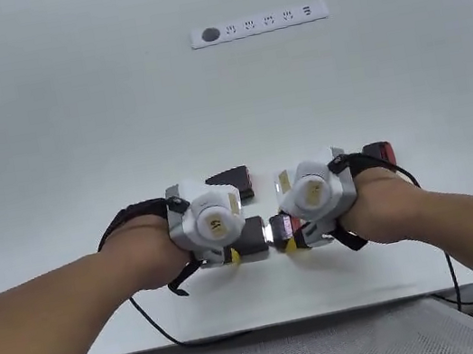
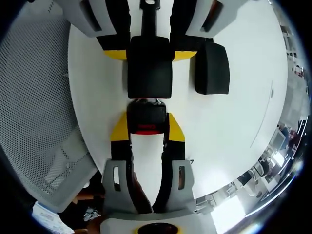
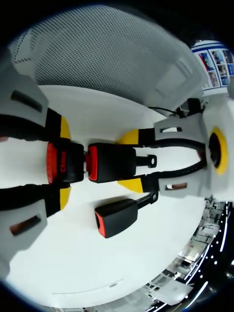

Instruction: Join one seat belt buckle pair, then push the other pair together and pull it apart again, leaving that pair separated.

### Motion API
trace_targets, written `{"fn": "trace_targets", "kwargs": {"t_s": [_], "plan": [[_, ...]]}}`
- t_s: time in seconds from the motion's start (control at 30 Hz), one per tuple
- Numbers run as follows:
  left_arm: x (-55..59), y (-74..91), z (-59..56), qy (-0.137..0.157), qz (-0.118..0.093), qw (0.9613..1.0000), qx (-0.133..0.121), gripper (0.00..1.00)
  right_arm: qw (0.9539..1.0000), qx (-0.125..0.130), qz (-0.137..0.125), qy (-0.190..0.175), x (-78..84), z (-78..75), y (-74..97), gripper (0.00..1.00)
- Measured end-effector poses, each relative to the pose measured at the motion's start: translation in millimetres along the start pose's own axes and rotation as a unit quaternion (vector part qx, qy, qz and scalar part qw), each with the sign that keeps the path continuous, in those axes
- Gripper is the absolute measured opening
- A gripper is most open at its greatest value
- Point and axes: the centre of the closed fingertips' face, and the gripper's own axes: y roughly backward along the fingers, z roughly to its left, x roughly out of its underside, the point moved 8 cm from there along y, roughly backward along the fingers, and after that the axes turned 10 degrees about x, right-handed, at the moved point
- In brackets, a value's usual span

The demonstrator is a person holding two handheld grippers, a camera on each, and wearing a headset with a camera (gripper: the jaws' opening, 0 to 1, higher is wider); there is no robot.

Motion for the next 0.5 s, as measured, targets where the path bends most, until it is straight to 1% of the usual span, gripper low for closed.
{"fn": "trace_targets", "kwargs": {"t_s": [0.23, 0.4, 0.5], "plan": [[-0.5, -0.2, -1.0, 0.001, 0.0, 1.0, 0.0, 0.3, 1.0, 0.002, -0.004, -0.004, 1.1, 1.3, 0.9, 0.33], [-2.6, -0.4, -1.1, -0.002, 0.009, 1.0, 0.002, 0.3, 0.9999, 0.003, -0.01, -0.008, 2.1, 1.7, 0.8, 0.33], [-2.8, -0.3, -1.2, -0.003, 0.011, 0.9999, 0.002, 0.31, 0.9999, 0.004, -0.008, -0.007, 1.4, 2.4, 0.7, 0.34]]}}
